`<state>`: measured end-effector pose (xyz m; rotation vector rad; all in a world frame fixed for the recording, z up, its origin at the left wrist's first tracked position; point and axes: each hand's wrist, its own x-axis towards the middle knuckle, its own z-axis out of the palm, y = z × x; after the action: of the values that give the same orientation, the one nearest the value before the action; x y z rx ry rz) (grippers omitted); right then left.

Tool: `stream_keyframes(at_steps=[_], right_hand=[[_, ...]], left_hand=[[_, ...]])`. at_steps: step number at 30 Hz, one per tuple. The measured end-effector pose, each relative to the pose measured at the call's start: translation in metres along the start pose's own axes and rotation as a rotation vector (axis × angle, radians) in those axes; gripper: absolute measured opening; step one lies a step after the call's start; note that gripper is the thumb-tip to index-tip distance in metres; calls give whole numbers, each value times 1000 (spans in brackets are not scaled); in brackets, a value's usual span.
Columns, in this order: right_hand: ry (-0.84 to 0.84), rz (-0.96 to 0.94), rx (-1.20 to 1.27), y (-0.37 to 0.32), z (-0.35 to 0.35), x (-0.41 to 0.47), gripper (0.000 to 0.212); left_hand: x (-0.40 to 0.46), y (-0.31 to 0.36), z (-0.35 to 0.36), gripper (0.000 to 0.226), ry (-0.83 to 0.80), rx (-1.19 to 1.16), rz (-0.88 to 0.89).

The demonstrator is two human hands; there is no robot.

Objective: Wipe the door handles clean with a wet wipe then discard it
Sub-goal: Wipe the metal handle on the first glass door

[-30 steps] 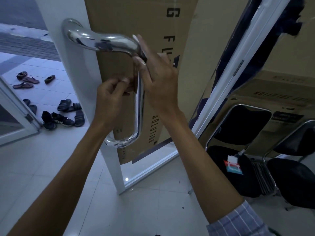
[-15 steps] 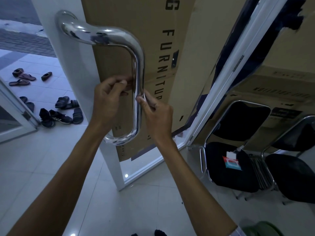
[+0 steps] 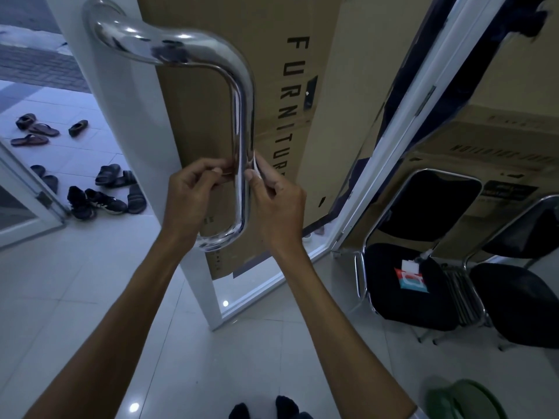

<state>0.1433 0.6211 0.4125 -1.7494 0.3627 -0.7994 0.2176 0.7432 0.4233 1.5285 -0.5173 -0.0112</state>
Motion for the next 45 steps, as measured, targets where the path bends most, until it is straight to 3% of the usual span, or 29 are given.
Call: stream_keyframes(at_steps=[4,10,23,28,38,45], right_hand=[[-50,92,-44,17,0,-15,37],[-25,19,-10,21,-1,-8,34],[-122,252,-83,78,8,-36,29],[-56,311,-24,72,15,-43,30],[-85,473,39,61,10,-43,26],[-16,243,40,5,3,-24,29]], left_hand=[[-6,-8,0,25,3,24,-21],[-12,-15,1,28,4,51,-57],[-23,-19,4,28,7,166,-107],[-26,-23,2,25,-9,210,-135],[-27,-22,2,22,-17,271,-132],[-15,-15,-8,25,-82,378,-126]])
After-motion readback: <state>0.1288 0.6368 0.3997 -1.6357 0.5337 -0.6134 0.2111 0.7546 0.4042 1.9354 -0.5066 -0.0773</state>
